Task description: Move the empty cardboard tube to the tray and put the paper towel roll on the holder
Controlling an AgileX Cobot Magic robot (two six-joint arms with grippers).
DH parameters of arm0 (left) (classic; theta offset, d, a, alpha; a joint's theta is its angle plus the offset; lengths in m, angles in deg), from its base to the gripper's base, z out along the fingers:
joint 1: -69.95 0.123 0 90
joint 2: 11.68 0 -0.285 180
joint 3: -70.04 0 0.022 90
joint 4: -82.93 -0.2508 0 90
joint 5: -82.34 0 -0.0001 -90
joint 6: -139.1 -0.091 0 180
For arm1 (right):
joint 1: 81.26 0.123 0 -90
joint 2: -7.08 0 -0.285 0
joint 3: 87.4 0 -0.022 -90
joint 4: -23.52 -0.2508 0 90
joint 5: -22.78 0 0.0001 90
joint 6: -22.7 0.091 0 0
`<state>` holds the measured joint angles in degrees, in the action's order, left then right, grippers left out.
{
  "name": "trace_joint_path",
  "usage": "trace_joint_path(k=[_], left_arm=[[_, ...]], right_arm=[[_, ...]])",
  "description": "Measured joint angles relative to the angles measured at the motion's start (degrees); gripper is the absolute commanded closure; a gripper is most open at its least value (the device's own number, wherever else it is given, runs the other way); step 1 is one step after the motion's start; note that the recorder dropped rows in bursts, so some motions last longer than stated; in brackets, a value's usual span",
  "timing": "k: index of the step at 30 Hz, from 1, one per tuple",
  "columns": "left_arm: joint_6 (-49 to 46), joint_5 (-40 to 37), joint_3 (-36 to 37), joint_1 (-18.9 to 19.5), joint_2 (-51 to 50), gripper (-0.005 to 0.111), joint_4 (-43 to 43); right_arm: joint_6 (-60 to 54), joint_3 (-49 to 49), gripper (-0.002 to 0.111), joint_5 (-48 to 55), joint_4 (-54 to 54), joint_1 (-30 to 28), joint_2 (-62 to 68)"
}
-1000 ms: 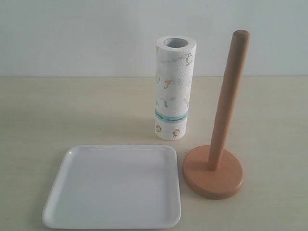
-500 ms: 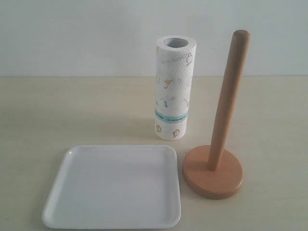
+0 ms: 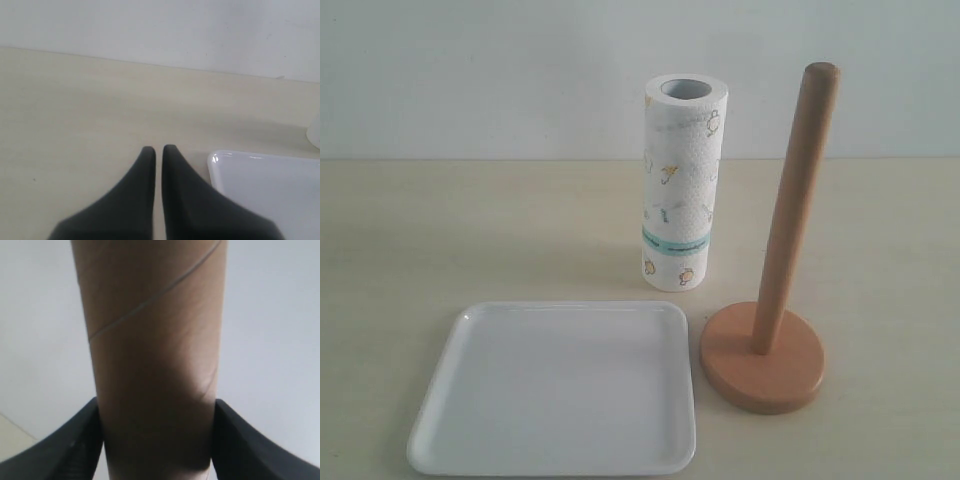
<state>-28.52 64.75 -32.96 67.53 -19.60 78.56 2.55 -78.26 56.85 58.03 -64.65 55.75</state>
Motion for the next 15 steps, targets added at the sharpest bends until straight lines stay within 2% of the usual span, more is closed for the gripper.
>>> trace_joint_path(k=[9,15], left_arm=[[0.00,0.00,0.00,0.00,0.00,0.103,0.00],[0.00,0.00,0.00,0.00,0.00,0.103,0.00]], right_arm=[[-14.73,-9.10,0.109,4.98,-13.56,0.00,6.78],[-20.83,-14.37,0.109,10.12,-17.23,0.00,10.87]])
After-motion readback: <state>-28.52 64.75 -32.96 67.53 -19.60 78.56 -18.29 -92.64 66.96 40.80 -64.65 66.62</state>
